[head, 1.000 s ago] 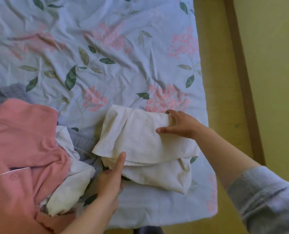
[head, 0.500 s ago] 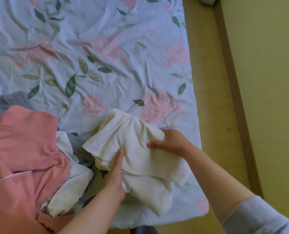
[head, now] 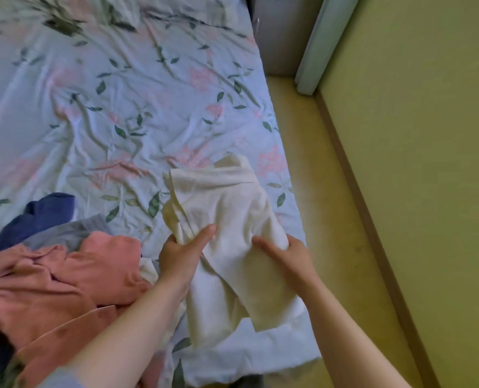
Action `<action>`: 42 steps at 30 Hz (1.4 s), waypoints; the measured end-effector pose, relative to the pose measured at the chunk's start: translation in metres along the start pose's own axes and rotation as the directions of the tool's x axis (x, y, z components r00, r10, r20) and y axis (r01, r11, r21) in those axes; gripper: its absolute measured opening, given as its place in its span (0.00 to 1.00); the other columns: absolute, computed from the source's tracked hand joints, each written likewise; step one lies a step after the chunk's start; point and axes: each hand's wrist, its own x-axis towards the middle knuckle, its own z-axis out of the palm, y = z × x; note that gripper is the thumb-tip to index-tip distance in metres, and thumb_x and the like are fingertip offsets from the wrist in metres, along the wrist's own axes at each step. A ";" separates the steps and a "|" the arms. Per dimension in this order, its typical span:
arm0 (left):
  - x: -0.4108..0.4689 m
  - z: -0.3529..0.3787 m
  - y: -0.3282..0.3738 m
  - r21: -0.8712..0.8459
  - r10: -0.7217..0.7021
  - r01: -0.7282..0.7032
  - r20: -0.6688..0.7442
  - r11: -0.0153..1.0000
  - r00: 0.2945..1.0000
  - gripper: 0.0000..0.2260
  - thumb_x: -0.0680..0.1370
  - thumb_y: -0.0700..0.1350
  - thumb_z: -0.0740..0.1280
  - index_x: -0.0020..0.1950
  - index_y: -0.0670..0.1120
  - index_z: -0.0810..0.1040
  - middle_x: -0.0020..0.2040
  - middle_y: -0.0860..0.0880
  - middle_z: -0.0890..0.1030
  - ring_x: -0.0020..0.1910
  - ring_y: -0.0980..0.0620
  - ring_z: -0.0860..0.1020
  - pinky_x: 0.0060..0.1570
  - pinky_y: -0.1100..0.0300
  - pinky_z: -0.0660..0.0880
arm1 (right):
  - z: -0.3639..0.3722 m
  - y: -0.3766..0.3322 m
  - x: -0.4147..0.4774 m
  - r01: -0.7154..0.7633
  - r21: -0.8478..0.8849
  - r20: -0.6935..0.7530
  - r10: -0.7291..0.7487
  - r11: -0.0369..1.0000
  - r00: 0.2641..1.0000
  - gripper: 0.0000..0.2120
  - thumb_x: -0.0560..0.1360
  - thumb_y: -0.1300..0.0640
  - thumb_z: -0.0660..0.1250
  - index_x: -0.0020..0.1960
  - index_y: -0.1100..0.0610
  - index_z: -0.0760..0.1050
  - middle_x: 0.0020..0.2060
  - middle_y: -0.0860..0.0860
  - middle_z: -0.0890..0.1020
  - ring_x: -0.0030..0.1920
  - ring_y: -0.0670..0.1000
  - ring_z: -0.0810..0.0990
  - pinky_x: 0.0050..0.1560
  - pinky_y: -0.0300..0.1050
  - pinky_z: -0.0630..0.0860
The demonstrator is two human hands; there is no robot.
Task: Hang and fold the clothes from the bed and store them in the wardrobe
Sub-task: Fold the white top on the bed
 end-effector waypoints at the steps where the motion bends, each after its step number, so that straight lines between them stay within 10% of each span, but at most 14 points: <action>1: -0.009 -0.005 0.015 -0.006 0.041 -0.041 0.022 0.999 0.999 0.25 0.63 0.57 0.79 0.56 0.47 0.81 0.50 0.51 0.84 0.51 0.49 0.82 0.57 0.50 0.77 | -0.004 -0.014 -0.009 0.026 0.018 0.004 -0.026 1.000 1.000 0.22 0.59 0.31 0.75 0.45 0.45 0.81 0.38 0.36 0.84 0.38 0.36 0.82 0.38 0.33 0.76; 10: -0.103 -0.011 0.175 -0.097 0.396 -0.390 0.043 0.916 0.917 0.28 0.62 0.58 0.80 0.58 0.50 0.81 0.52 0.51 0.85 0.53 0.50 0.82 0.60 0.46 0.76 | -0.082 -0.174 -0.076 0.339 0.082 0.013 -0.341 0.937 0.940 0.26 0.62 0.33 0.75 0.50 0.51 0.80 0.43 0.48 0.86 0.44 0.49 0.85 0.49 0.52 0.83; 22: -0.235 -0.012 0.289 -0.142 0.669 -0.684 -0.140 0.716 0.730 0.27 0.56 0.64 0.80 0.49 0.52 0.82 0.45 0.56 0.86 0.46 0.57 0.84 0.52 0.52 0.79 | -0.172 -0.308 -0.150 0.688 0.246 0.169 -0.729 0.683 0.663 0.15 0.64 0.36 0.76 0.43 0.45 0.82 0.40 0.46 0.86 0.40 0.46 0.86 0.34 0.35 0.78; 30: -0.302 -0.099 0.302 -0.102 0.702 -0.764 -0.334 0.637 0.629 0.39 0.54 0.66 0.80 0.61 0.50 0.79 0.54 0.51 0.84 0.55 0.50 0.82 0.62 0.46 0.75 | -0.117 -0.354 -0.212 0.733 0.345 0.300 -0.809 0.586 0.506 0.17 0.64 0.36 0.75 0.49 0.43 0.81 0.45 0.44 0.86 0.45 0.46 0.85 0.48 0.47 0.81; 42: -0.381 -0.320 0.241 -0.097 0.641 -0.793 -0.535 0.601 0.551 0.27 0.58 0.59 0.79 0.55 0.53 0.83 0.49 0.52 0.86 0.50 0.52 0.84 0.50 0.53 0.77 | 0.075 -0.370 -0.369 0.707 0.488 0.425 -0.847 0.512 0.320 0.15 0.64 0.41 0.78 0.48 0.46 0.82 0.42 0.43 0.86 0.41 0.43 0.85 0.33 0.33 0.78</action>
